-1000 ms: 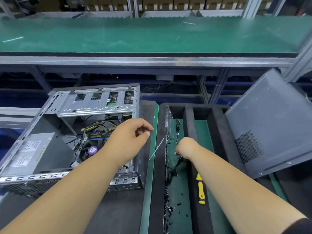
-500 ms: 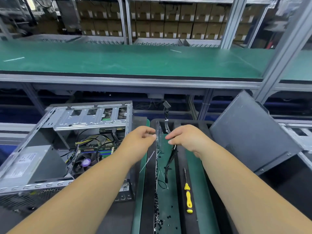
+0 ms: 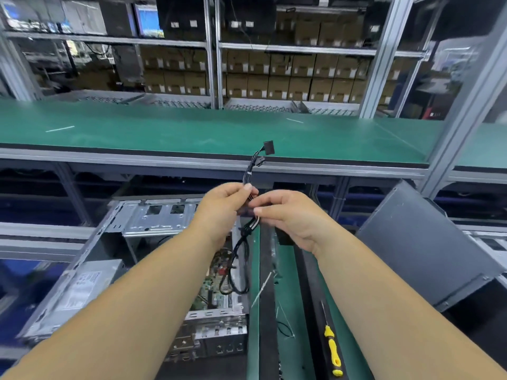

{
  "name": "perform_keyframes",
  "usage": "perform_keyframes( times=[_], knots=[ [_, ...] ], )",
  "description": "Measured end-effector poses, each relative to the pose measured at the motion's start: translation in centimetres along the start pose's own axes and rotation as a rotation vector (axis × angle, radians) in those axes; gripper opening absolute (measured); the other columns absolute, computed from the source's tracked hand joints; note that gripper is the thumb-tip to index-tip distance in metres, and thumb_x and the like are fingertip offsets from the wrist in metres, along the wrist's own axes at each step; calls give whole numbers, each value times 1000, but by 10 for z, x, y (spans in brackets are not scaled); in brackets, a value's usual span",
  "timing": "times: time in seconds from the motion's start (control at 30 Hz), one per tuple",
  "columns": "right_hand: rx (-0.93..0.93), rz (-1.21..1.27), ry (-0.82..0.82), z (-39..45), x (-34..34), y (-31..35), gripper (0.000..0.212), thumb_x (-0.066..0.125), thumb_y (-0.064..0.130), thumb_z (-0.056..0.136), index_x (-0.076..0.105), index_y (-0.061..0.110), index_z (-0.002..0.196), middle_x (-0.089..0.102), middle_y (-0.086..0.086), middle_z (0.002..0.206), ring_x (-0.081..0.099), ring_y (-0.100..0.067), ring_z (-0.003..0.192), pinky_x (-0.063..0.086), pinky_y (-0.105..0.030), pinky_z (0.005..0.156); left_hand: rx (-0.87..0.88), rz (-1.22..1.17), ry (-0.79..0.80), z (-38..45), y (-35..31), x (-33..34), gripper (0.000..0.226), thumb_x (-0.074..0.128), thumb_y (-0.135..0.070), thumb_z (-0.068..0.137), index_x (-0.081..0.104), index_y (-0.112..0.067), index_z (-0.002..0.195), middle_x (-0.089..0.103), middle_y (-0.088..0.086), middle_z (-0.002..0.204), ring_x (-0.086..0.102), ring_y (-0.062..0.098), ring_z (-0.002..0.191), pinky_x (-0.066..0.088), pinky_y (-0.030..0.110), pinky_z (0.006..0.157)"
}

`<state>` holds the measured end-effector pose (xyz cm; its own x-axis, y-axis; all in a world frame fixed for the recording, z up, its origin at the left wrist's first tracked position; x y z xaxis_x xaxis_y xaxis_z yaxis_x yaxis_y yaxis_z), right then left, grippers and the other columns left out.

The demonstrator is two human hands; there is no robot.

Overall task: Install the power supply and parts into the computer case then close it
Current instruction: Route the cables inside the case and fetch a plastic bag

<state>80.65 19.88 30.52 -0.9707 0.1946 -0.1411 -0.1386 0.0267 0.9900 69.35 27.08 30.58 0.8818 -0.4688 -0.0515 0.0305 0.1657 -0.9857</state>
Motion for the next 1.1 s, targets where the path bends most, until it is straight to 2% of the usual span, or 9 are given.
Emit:
perform_keyframes(
  times=[0.07,0.13,0.2,0.37,0.53,0.67,0.8,0.93,1.1],
  knots=[
    [-11,33,-41,6,17,5,10,66,8,91,74,10,97,74,-10,107,66,-26,109,50,-39,102,94,150,-51,1,-9,-27,19,61,-37,91,73,-27,80,71,-4,76,65,14,71,52,26,69],
    [-4,59,-106,14,35,7,10,65,15,93,73,11,97,75,-8,102,68,-25,106,52,-39,99,191,323,-75,-1,-18,-48,21,61,-42,89,66,-28,73,61,-12,63,54,10,60,45,18,58],
    [9,67,-192,20,52,8,10,64,23,93,72,16,94,75,-4,98,68,-23,101,54,-39,95,268,488,-110,-6,-24,-66,24,59,-43,88,59,-27,71,53,-11,58,45,9,55,38,22,50],
    [-32,24,-459,30,74,16,4,60,32,92,64,30,93,68,3,100,65,-16,98,53,-45,94,397,830,-166,-17,-26,-104,27,55,-47,91,52,-26,75,58,-7,67,53,13,64,46,32,56],
    [-30,36,-487,37,94,10,13,64,36,91,64,27,100,69,4,95,67,-14,93,54,-40,87,471,1041,-39,-29,3,-112,23,51,-50,92,52,-28,84,58,-10,81,55,16,77,48,34,59],
    [41,-49,-506,36,102,-13,8,65,20,92,64,21,100,69,1,84,68,-19,85,56,-43,87,371,921,45,-33,30,-116,15,57,-35,91,47,-26,85,53,-9,75,51,18,73,43,33,57],
    [82,60,-471,34,111,-33,12,62,11,93,63,22,89,66,0,79,65,-11,67,59,-40,83,160,640,177,-32,54,-112,15,54,-33,95,57,-19,90,60,2,79,55,23,78,46,35,69],
    [74,24,-464,30,109,-35,10,62,14,93,65,24,91,67,3,85,66,-11,72,58,-36,80,77,472,208,-34,57,-107,26,47,-37,99,57,-20,81,65,-4,74,57,16,71,43,30,65],
    [129,-50,-481,21,101,-39,7,63,16,91,65,23,90,66,-1,84,62,-16,78,54,-39,84,-9,327,185,-36,61,-103,27,45,-33,101,60,-19,85,67,-8,71,56,0,60,42,25,65]
  ],
)
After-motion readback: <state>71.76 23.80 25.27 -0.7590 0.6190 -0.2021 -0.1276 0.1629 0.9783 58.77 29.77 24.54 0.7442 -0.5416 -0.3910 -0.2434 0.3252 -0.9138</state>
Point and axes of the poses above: each hand's wrist, its own z-axis towards the middle knuckle, its own x-axis out of the palm, y = z × x, the point moved 9 cm from there along z, towards the middle knuckle
